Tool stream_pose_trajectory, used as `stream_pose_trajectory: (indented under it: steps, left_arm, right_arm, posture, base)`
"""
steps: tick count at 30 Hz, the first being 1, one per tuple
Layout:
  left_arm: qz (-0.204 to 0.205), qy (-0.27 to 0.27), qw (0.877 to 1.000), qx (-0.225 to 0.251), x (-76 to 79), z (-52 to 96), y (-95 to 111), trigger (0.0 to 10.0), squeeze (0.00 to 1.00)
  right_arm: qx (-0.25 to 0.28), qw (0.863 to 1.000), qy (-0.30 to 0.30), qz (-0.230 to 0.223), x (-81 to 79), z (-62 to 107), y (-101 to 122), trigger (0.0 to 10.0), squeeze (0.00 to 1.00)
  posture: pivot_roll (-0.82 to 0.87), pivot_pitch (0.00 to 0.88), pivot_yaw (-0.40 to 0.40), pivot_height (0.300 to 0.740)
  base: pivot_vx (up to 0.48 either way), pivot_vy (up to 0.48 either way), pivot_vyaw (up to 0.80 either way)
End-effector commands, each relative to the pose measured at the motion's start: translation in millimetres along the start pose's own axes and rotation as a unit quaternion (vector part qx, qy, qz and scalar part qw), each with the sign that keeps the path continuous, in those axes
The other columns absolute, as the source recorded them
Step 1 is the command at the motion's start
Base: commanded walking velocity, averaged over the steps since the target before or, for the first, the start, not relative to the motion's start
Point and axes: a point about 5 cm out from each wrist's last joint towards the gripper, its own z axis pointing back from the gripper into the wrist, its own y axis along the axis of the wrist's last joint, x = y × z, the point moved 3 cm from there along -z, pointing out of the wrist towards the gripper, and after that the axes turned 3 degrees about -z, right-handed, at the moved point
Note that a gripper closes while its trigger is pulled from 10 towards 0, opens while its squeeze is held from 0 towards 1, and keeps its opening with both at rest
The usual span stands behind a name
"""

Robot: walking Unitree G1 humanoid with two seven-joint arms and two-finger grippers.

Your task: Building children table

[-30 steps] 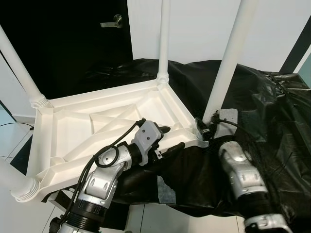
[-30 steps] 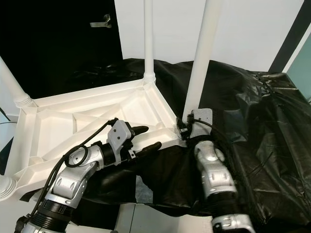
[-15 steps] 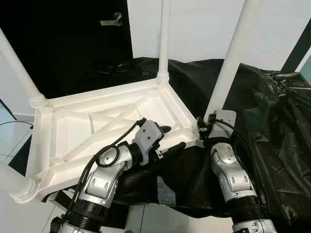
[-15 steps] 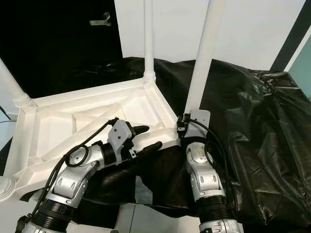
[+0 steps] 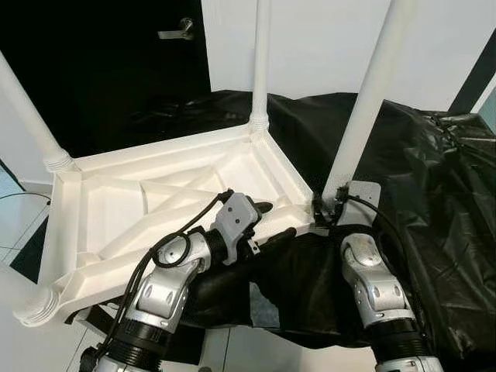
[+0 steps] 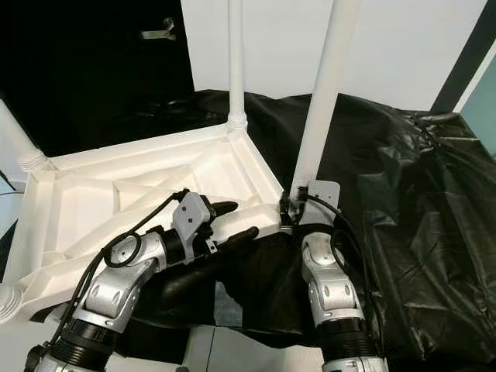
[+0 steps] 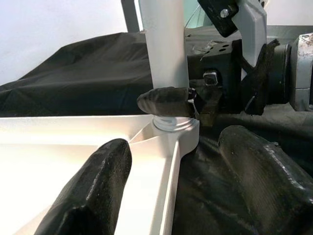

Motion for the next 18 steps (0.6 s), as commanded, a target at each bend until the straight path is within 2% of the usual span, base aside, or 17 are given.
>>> stream_pose_trajectory:
  steps: [1, 2, 3, 4, 6, 7, 8, 11, 12, 13, 17, 18]
  left_arm:
    - [0.001, 0.017, 1.000, -0.002, -0.4, -0.7, -0.8, 10.0, 0.00]
    - [0.001, 0.017, 1.000, -0.002, -0.5, -0.9, -0.8, 10.0, 0.00]
    - [0.001, 0.016, 1.000, -0.002, -0.6, -1.1, -0.9, 10.0, 0.00]
    - [0.001, 0.016, 1.000, -0.002, -0.7, -1.4, -1.0, 10.0, 0.00]
    - [0.001, 0.016, 1.000, -0.002, -0.7, -1.7, -1.0, 10.0, 0.00]
    - [0.001, 0.017, 1.000, -0.002, -0.9, -2.1, -1.0, 10.0, 0.00]
    - [0.001, 0.017, 1.000, -0.002, -0.9, -2.1, -1.0, 10.0, 0.00]
    - [0.000, 0.018, 1.000, -0.001, -1.3, -2.3, -1.0, 10.0, 0.00]
    - [0.000, 0.018, 1.000, -0.001, -1.3, -2.3, -1.0, 10.0, 0.00]
    - [0.000, 0.018, 1.000, -0.002, -1.8, -2.2, -0.9, 10.0, 0.00]
    - [-0.001, 0.019, 1.000, -0.002, -2.7, -1.2, -1.0, 10.0, 0.00]
    - [-0.002, 0.021, 1.000, -0.003, -4.0, -0.5, -1.2, 10.0, 0.00]
  right_arm:
    - [0.005, 1.000, -0.002, -0.003, 8.3, 1.8, 0.8, 10.0, 1.00]
    - [0.009, 1.000, 0.008, -0.006, 8.7, 2.3, 2.2, 10.0, 1.00]
    - [0.015, 0.999, 0.037, -0.004, 9.5, 2.9, 4.5, 10.0, 0.00]
    - [0.019, 0.998, 0.064, -0.003, 9.9, 3.4, 6.1, 10.0, 0.00]
    - [0.020, 0.997, 0.080, -0.002, 10.1, 3.6, 7.0, 10.0, 0.00]
    - [0.023, 0.993, 0.116, 0.005, 11.5, 2.7, 9.1, 10.0, 0.00]
    - [0.023, 0.993, 0.116, 0.005, 11.5, 2.7, 9.1, 10.0, 0.00]
    - [0.029, 0.983, 0.180, 0.026, 14.6, -1.1, 14.6, 10.0, 0.00]
    - [0.029, 0.983, 0.180, 0.026, 14.6, -1.1, 14.6, 10.0, 0.00]
    - [0.030, 0.975, 0.219, 0.038, 13.3, -3.1, 17.8, 10.0, 0.00]
    - [0.024, 0.966, 0.252, 0.052, 13.1, -6.3, 19.3, 10.0, 0.00]
    - [0.023, 0.960, 0.271, 0.062, 12.3, -8.7, 20.5, 10.0, 0.00]
  posture:
    - [0.05, 0.000, -0.020, 0.740]
    - [0.05, 0.000, -0.020, 0.740]
    - [0.04, 0.000, -0.021, 0.740]
    - [0.04, 0.000, -0.022, 0.740]
    - [0.04, 0.000, -0.022, 0.740]
    - [0.04, 0.000, -0.022, 0.740]
    - [0.04, 0.000, -0.022, 0.740]
    - [0.05, 0.000, -0.020, 0.740]
    - [0.05, 0.000, -0.020, 0.740]
    - [0.05, 0.000, -0.020, 0.740]
    - [0.05, 0.000, -0.021, 0.740]
    - [0.05, 0.000, -0.018, 0.740]
  base:
    - [0.000, 0.000, 0.00]
    - [0.000, 0.000, 0.00]
    - [0.000, 0.000, 0.00]
    - [0.000, 0.000, 0.00]
    - [0.000, 0.000, 0.00]
    - [0.000, 0.000, 0.00]
    - [0.000, 0.000, 0.00]
    - [0.000, 0.000, 0.00]
    - [0.000, 0.000, 0.00]
    - [0.000, 0.000, 0.00]
    - [0.000, 0.000, 0.00]
    - [0.000, 0.000, 0.00]
